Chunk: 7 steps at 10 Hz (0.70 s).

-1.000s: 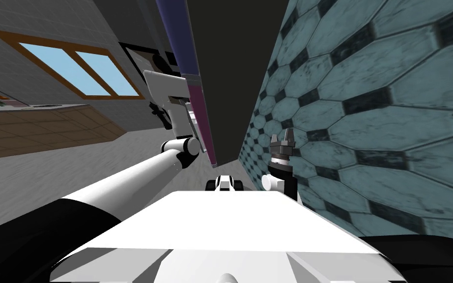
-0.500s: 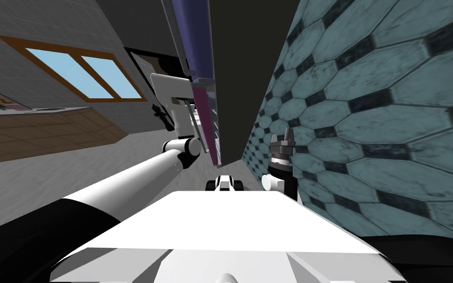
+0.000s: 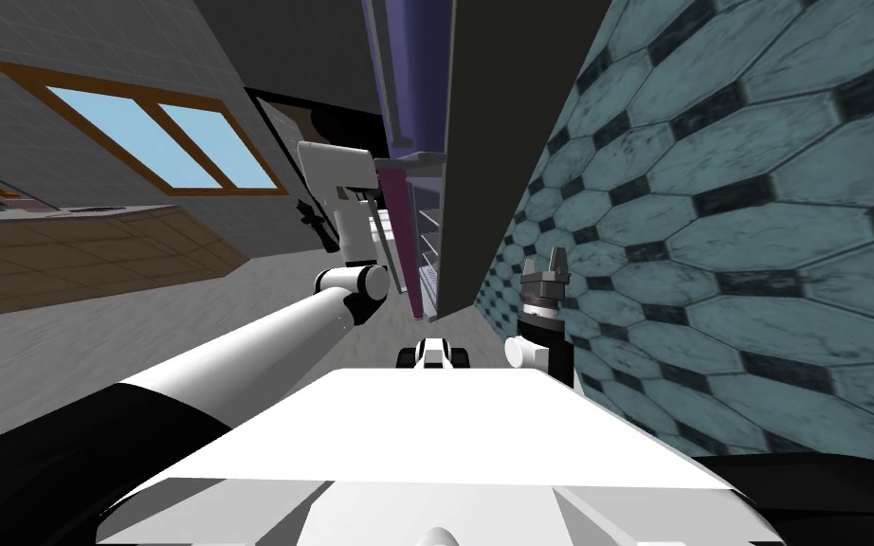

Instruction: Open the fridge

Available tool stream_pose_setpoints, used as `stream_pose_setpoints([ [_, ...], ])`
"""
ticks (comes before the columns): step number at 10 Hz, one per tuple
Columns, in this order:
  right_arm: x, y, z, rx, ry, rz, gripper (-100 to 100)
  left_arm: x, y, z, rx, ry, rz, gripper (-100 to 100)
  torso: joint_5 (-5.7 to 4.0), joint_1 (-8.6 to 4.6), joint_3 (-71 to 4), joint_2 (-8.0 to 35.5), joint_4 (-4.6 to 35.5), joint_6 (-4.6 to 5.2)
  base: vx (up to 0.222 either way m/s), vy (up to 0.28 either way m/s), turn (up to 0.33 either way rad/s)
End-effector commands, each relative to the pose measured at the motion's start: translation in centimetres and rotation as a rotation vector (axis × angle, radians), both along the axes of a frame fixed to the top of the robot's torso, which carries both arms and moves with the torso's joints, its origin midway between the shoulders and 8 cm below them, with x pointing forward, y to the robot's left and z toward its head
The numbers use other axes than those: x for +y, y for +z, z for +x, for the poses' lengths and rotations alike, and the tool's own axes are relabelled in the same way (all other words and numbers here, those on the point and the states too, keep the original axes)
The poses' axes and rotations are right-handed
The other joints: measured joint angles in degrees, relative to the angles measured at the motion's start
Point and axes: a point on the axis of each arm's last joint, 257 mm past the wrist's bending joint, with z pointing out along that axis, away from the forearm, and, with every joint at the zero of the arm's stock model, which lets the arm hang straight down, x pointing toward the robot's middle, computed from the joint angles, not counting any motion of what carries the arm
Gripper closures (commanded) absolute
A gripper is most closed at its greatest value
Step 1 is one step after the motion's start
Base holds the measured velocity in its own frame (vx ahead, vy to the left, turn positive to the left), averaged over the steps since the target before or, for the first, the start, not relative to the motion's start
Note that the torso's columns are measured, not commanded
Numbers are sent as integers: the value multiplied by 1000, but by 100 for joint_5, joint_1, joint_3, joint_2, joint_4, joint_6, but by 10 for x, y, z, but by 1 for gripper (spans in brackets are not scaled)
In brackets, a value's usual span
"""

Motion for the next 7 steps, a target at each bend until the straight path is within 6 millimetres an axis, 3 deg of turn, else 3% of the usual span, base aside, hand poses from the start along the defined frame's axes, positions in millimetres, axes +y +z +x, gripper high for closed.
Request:
stream_pose_setpoints([
  [1,0,0,0,0,0,0,0,-20,10,7,-19,-62,-2,100,-4,6,-12,-12,4,8,-1,364,-28],
  [2,0,0,0,0,0,0,0,-20,10,7,-19,-62,-2,100,-4,25,-26,-28,8,19,-55,324,-55],
  [4,0,0,0,0,0,0,0,-44,11,13,-19,-128,-4,100,-8,-14,-4,-1,1,5,-63,332,-44],
  [5,0,0,0,0,0,0,0,-44,11,13,-19,-128,-4,100,-5,-13,16,18,-3,6,-38,322,-32],
  [6,0,0,0,0,0,0,0,-56,11,15,-20,-161,-5,100,-3,-18,29,33,-1,-2,-24,352,-26],
  [7,0,0,0,0,0,0,0,-54,8,15,-12,-152,-5,100,0,-5,34,41,0,-3,-10,171,-54],
])
